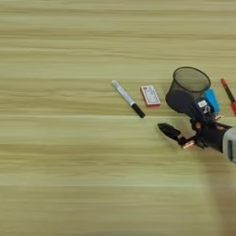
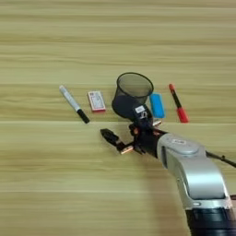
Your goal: Move the objects on the table
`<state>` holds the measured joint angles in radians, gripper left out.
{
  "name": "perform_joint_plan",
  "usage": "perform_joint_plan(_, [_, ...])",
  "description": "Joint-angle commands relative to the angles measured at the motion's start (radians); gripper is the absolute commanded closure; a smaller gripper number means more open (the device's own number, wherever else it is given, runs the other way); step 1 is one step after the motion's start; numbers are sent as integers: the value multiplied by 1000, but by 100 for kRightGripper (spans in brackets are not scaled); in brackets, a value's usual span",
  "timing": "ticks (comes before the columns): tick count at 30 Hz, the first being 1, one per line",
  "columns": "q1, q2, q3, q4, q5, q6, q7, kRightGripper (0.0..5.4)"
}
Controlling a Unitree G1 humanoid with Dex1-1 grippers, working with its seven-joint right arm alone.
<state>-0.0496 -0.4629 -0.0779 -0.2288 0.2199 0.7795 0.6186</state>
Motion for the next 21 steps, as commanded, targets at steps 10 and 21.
perform_joint_plan(10, [-155, 27, 15, 16, 72, 8, -3, 8])
perform_joint_plan(21, [-278, 77, 26, 158, 47, -24, -58, 8])
